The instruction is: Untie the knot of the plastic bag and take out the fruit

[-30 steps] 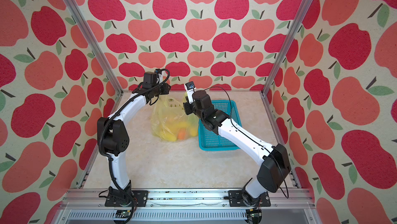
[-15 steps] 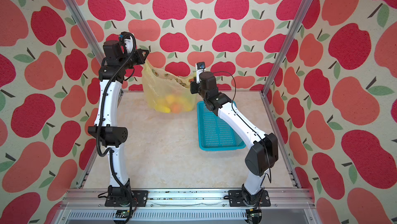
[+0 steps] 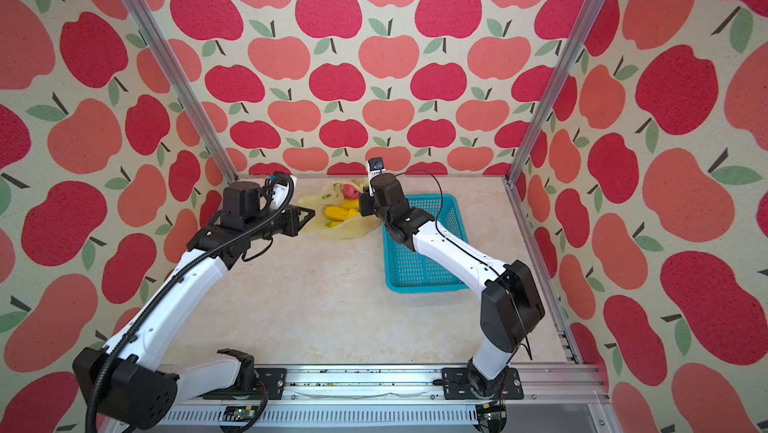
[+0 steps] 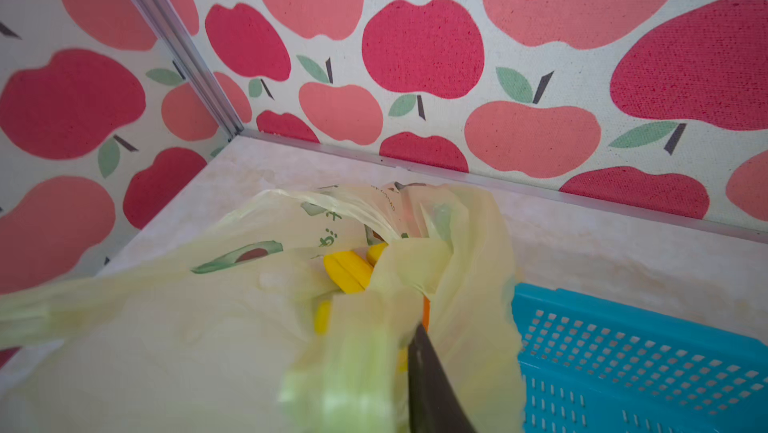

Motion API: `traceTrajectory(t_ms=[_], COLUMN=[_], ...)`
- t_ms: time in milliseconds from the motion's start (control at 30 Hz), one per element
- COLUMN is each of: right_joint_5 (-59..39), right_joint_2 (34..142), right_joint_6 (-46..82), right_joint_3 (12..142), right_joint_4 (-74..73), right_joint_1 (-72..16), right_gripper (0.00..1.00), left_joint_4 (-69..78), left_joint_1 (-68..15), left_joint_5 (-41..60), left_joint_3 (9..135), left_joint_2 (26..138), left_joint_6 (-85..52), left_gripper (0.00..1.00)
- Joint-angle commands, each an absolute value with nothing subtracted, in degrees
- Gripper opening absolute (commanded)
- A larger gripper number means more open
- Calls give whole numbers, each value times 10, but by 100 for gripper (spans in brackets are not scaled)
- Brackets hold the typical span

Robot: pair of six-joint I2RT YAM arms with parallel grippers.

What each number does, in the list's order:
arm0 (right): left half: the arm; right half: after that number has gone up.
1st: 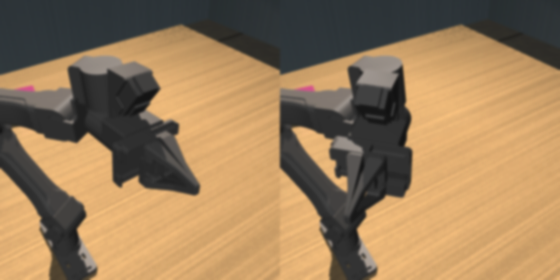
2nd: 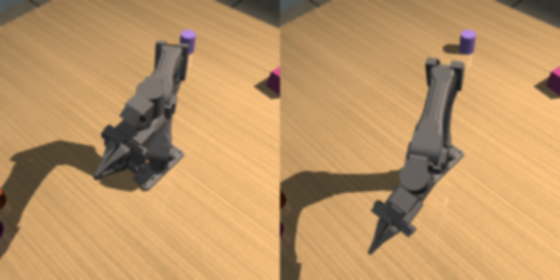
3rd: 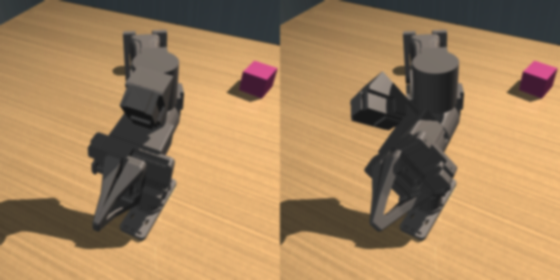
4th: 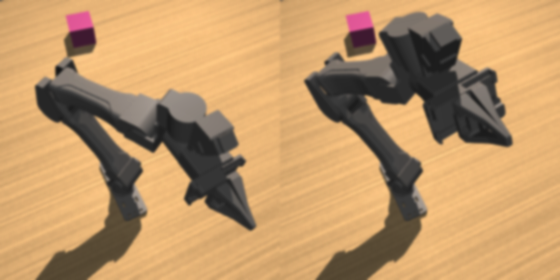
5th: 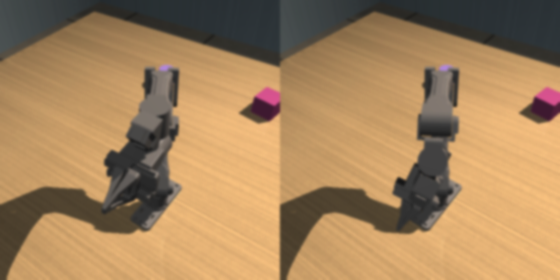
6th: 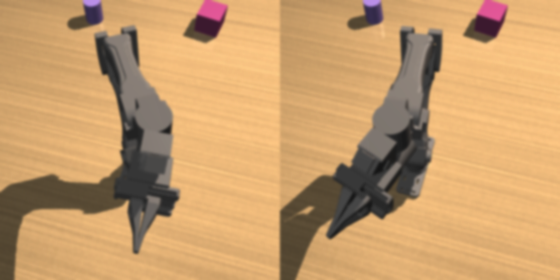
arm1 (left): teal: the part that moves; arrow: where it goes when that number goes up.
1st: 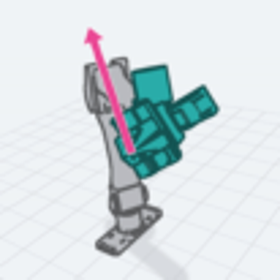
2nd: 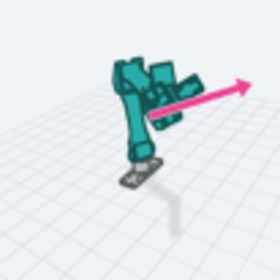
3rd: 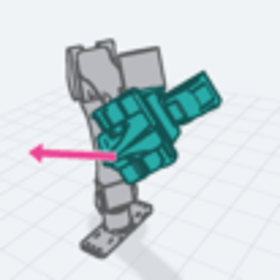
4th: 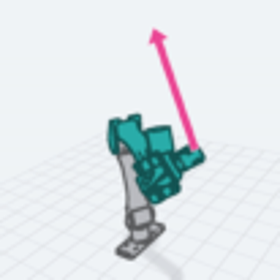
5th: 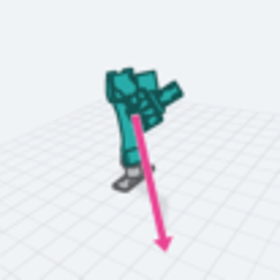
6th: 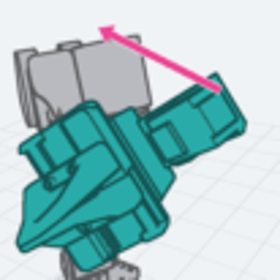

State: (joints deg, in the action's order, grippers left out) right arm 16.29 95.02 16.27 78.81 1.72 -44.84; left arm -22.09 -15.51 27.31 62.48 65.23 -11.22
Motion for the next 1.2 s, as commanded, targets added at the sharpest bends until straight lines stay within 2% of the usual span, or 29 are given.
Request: traceTrajectory(t_ms=[0, 67, 167, 267, 400, 433, 533, 667, 767, 933, 1033, 1167], right_joint_5=[199, 210, 226, 192, 134, 128, 124, 88, 76, 64, 75, 95], right_joint_2=[891, 868, 846, 843, 867, 874, 891, 896, 901, 922, 942, 956], right_joint_6=[183, 178, 157, 120, 85, 79, 64, 41, 34, 22, 21, 22], right_joint_3=[747, 729, 729, 751, 809, 819, 838, 845, 860, 897, 920, 924], right_joint_4=[-5, -2, 11, 18, 70, 84, 118, 133, 154, 189, 202, 188], right_joint_1=[-452, -454, -455, -456, -458, -458, -459, -459, -461, -471, -475, -475], right_gripper=[43, 57, 71, 86, 95, 96, 97, 99, 99, 99, 99, 98], left_joint_4=[-161, -192, -253, -263, -275, -281, -305, -318, -314, -291, -283, -341], left_joint_1=[-152, -158, -159, -162, -163, -164, -163, -163, -162, -161, -161, -156], left_joint_5=[228, 194, 143, 132, 134, 126, 92, 36, 5, -27, -9, 38], left_joint_3=[558, 521, 501, 490, 509, 515, 538, 579, 628, 735, 820, 979], left_joint_2=[560, 502, 434, 410, 433, 439, 440, 423, 417, 442, 509, 667], left_joint_6=[-131, -132, -125, -128, -128, -128, -129, -126, -117, -91, -61, 0], left_gripper=[0, 0, 0, 0, 0, 7, 56, 96, 99, 97, 97, 96])
